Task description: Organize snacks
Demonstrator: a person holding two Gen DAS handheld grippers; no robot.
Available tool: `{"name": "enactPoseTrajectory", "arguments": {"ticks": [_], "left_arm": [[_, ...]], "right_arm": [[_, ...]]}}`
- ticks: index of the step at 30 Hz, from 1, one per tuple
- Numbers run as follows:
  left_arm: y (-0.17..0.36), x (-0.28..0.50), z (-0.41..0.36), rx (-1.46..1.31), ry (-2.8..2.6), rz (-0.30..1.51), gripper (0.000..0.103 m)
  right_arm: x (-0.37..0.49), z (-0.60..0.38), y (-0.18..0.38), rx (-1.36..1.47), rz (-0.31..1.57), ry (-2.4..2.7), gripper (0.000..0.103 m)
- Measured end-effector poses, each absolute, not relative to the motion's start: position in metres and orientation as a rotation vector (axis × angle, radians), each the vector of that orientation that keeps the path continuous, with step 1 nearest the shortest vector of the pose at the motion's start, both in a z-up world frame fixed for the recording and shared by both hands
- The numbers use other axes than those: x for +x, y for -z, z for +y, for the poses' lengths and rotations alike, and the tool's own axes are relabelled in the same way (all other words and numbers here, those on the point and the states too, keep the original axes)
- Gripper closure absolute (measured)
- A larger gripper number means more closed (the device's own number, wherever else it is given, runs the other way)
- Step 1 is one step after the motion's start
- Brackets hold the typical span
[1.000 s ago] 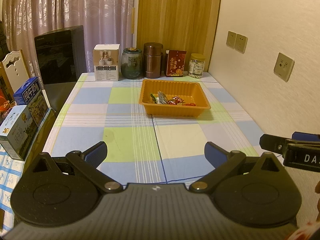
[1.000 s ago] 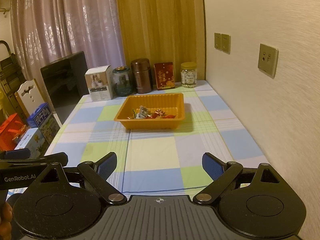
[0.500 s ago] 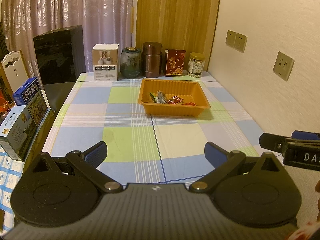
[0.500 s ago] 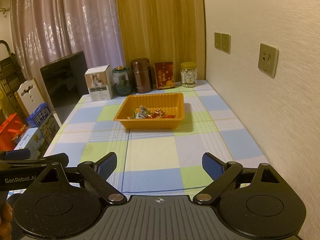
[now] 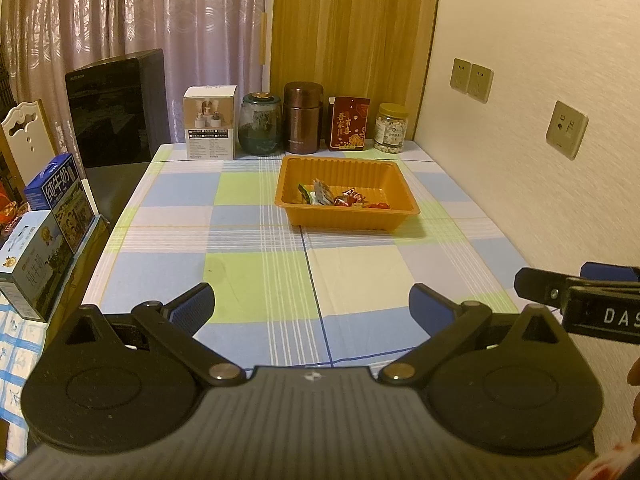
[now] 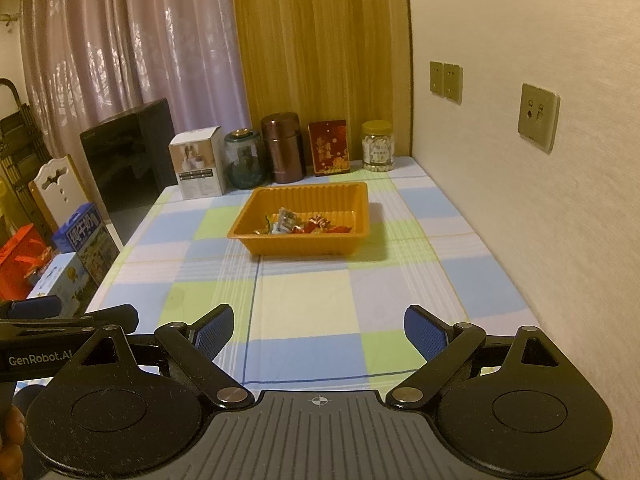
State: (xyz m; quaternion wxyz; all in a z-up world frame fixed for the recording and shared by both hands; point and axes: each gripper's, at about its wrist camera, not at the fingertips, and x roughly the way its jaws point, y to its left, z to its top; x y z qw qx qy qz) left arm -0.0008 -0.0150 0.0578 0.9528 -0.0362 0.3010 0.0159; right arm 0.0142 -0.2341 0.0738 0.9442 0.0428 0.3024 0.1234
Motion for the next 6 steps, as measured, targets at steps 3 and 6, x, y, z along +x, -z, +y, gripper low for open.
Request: {"name": "enactPoseTrajectory", "arguments": {"ticks": [3, 6], "left_arm": [[-0.0561, -0.002, -0.015, -0.074, -0.035, 0.602, 0.0], [-0.0544, -0.003, -0.0143, -0.073, -0.042, 0.595, 0.0]], "right_arm": [[0.0143, -0.2342, -0.0738, 0.086, 0.616, -0.252, 0.011], [0.0144, -0.2343, -0.0738, 0.086, 0.617, -0.252, 0.011]]}}
